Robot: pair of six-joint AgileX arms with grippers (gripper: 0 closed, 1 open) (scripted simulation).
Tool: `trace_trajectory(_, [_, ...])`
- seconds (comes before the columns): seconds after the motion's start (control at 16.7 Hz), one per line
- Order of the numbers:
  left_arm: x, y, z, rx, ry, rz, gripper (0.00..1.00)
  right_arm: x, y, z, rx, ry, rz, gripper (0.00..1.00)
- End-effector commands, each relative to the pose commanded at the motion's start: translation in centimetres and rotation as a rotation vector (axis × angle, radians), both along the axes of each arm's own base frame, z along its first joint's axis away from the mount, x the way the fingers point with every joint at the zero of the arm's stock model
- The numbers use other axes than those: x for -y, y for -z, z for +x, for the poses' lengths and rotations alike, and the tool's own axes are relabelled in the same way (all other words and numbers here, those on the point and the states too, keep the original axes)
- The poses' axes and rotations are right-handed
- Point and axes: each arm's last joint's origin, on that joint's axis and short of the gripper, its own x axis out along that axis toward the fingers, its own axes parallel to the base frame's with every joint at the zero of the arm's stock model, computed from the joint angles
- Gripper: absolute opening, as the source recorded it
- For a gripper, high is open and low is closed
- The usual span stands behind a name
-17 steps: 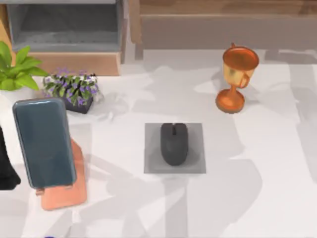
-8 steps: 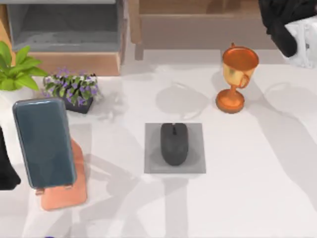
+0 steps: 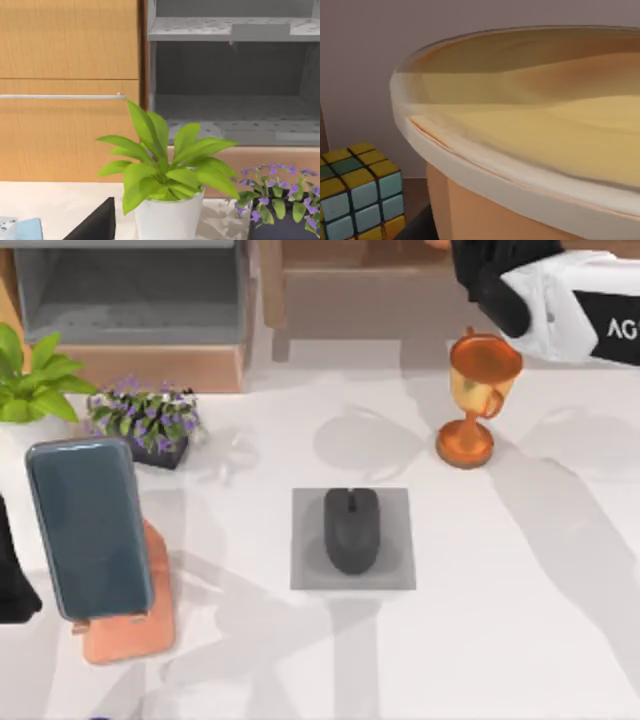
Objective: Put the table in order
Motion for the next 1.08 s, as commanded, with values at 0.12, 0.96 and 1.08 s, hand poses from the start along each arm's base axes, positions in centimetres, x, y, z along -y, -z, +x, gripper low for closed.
trace_trajectory(0.12, [0.00,0.00,0.00,0.000,0.000,0.000,1.00,0.00,0.00,0.00,0.000,0.000,0.000,0.00])
trace_trajectory(0.96, [0.00,0.00,0.00,0.000,0.000,0.000,1.00,0.00,0.00,0.00,0.000,0.000,0.000,0.23])
trace_trajectory(1.08, [0.00,0.00,0.00,0.000,0.000,0.000,1.00,0.00,0.00,0.00,0.000,0.000,0.000,0.38])
